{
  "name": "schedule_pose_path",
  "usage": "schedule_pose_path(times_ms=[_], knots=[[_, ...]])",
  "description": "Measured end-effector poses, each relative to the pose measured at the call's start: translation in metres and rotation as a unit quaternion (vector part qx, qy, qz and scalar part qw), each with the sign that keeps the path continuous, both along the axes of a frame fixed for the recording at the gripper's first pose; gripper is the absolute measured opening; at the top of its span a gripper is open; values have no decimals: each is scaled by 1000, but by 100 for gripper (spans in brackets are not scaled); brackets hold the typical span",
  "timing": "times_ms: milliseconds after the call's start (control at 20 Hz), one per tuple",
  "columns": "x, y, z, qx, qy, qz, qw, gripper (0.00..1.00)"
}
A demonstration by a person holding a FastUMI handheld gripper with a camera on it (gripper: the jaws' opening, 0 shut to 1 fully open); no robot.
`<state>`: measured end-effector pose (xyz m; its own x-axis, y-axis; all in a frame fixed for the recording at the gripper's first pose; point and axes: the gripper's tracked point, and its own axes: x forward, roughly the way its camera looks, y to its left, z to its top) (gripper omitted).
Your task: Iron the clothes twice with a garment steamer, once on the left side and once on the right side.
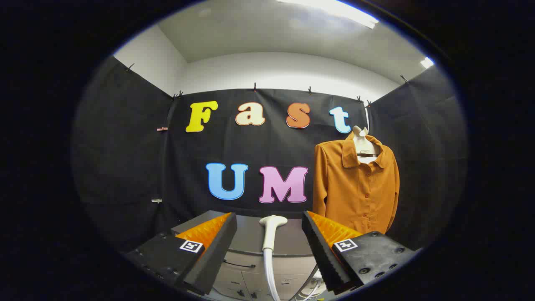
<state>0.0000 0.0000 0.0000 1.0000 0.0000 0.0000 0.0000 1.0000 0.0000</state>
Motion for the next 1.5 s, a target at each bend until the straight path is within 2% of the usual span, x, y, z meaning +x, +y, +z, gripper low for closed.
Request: schedule_pose_path(times_ms=[950,1500], knots=[[3,2,-5,4,7,0,1000,98],[10,22,-10,2,12,-25,1000,98]])
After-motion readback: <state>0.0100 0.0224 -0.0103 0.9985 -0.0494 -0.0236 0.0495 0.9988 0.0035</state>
